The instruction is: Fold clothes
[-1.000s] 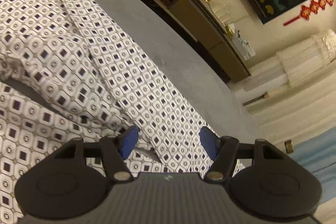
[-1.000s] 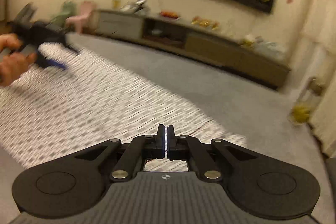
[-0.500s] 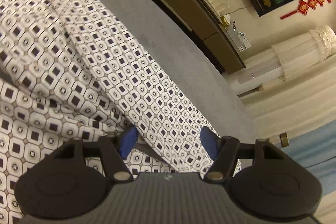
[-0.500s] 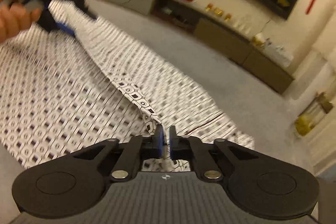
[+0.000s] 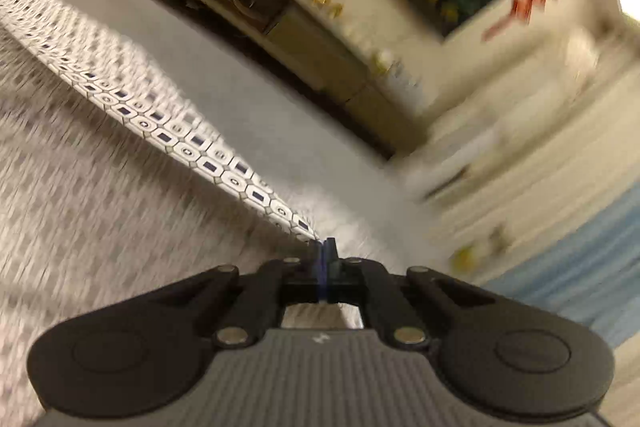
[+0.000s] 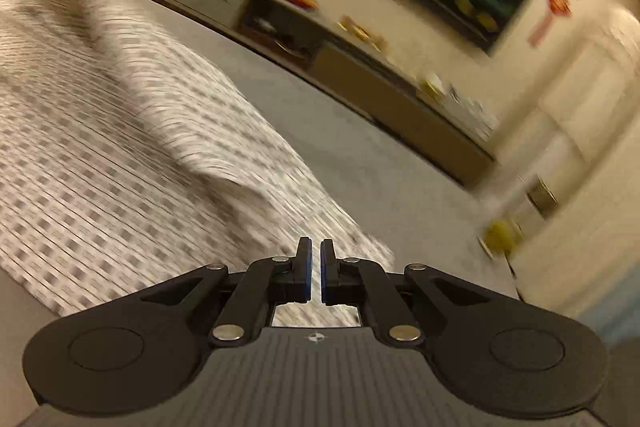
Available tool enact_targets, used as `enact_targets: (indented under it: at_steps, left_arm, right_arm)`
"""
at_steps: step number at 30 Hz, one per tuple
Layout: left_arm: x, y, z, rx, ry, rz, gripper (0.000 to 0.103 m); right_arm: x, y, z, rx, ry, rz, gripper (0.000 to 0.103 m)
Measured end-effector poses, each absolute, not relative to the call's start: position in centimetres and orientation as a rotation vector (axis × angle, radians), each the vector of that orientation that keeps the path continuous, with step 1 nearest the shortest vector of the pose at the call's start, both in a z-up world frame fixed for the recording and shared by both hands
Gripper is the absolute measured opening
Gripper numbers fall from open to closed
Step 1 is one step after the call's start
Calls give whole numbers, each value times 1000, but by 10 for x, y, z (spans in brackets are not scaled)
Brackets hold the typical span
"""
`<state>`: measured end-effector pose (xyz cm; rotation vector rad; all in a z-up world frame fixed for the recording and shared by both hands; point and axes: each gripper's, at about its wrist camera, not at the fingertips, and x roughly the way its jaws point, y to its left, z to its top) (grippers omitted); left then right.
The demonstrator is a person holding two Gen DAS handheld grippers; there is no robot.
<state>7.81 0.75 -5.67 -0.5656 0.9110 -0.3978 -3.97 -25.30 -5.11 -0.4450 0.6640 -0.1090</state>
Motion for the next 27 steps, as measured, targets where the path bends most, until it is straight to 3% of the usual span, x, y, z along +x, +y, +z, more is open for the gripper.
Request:
enact_targets:
  at_steps: [3,6,8,9,10,15,21,23,24,27]
  left_arm:
    - [80,2,-82,-550,993,-379,0]
    - [82,0,-85,-555,987,-389,0]
    - [85,1,-77,-575,944,-405,0]
    - [87,2,-74,-586,929,-412,0]
    - [86,4,-71,-599,918,-416,0]
    - [82,14,-68,-647,875,-435,0]
    - [82,19,-59,-661,834,-458,0]
    - [83,17,-56,-651,826,-461,0]
    - [84,16,-54,-644,820,-463,0]
    - [78,15,-38,-612,754,-474,0]
  right_arm:
    - [-39,-282,-56,-296,744,-150,3]
    - [-46,-317,-50,116,740,-102,8]
    - [-51,-342,-45,430,718,-54,41]
    - [-54,-353,-45,590,705,-28,70]
    - [-55,-361,-51,738,700,1,82]
    - [-45,-351,-82,1070,791,121,82]
    - [-16,-341,-99,1088,846,20,80]
    - [-9,-341,-103,1102,838,-10,68]
    - [-5,-340,-102,1086,835,-24,45]
    - [4,-333,-91,949,790,-36,8]
